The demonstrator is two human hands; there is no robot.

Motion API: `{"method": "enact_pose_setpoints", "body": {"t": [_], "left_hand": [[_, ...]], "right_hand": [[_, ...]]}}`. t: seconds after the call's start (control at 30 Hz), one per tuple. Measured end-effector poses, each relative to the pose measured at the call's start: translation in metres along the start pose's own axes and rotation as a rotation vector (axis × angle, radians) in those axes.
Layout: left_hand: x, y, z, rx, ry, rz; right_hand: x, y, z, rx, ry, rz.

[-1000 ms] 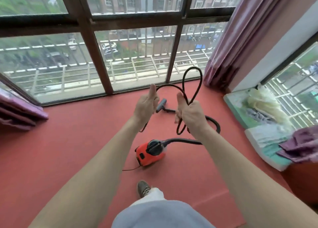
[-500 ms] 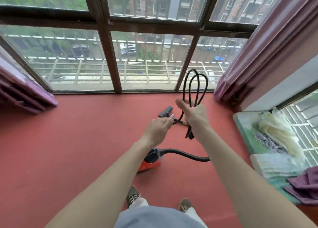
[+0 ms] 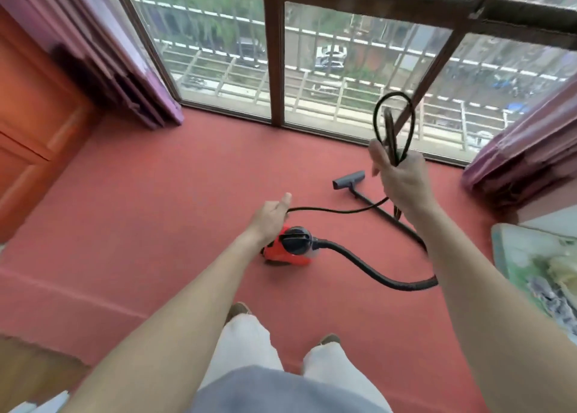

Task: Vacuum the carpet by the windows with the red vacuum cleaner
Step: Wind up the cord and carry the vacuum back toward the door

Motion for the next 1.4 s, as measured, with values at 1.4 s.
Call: {"method": "enact_pose_setpoints", "body": {"t": [1.4], "left_hand": [[0.310,-0.246,-0.248,0.174,-0.148,-0.777]], "right_hand": [[-0.602,-0.093,-0.313,-0.050,-0.962,-0.804]]}}
Point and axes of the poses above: each hand's wrist, its own y-axis away from the middle knuckle, its own z-axis out of the back of the hand, x = y × z, the point moved 6 cm from there along -y, towards the middle knuckle, and after that the axes turned 3 degrees about -z, right-handed, at the moved point
